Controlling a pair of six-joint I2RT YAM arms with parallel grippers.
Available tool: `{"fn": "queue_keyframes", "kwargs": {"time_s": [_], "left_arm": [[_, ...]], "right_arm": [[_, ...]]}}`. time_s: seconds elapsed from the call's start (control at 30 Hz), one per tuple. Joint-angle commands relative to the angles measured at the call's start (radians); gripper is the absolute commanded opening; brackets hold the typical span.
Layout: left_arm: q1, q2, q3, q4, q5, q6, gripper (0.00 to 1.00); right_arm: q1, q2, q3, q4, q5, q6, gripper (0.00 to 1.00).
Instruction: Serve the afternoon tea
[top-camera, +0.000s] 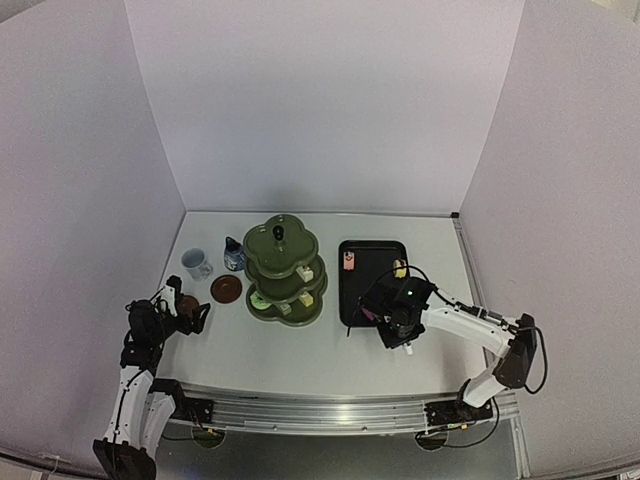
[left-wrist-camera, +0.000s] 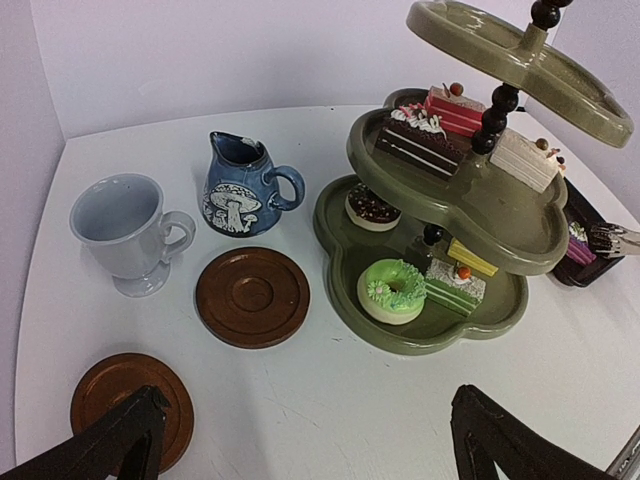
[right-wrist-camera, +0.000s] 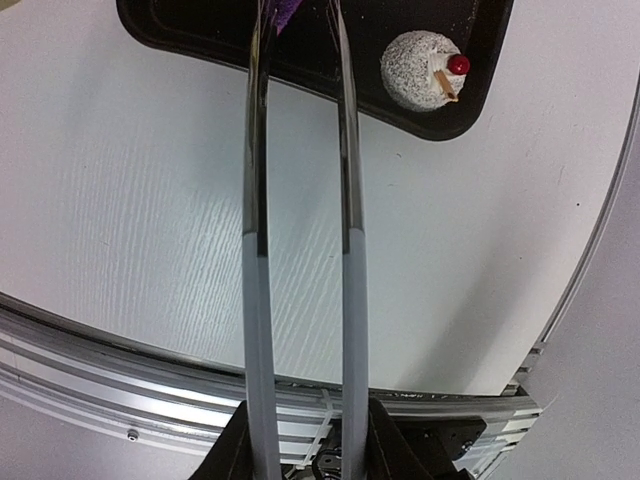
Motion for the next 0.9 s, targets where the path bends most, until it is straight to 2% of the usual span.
{"fn": "queue_keyframes", "kwargs": {"time_s": [0.0, 0.33, 0.73, 0.8, 0.87], "left_arm": [[0.003, -0.006, 0.024, -0.008, 0.015, 0.018, 1.00], [0.003, -0.002, 0.024, -0.009, 0.016, 0.018, 1.00], [0.003, 0.002, 0.022, -0.007, 0.014, 0.021, 1.00], [0.003, 0.001, 0.022, -0.005, 0.013, 0.022, 1.00], [0.004, 0.003, 0.022, -0.005, 0.014, 0.023, 1.00]], "right_arm": [[-0.009, 0.005, -0.013, 0.031, -0.028, 0.013, 0.30], [-0.027, 0.011, -0.027, 0.117, -0.085, -0.017, 0.30], [-0.062, 0.039, -0.075, 0.151, -0.081, -0.018, 0.28], [-0.067, 0.042, -0.081, 0.162, -0.081, -0.024, 0.27], [-0.069, 0.043, -0.080, 0.169, -0.081, -0.027, 0.22]]}}
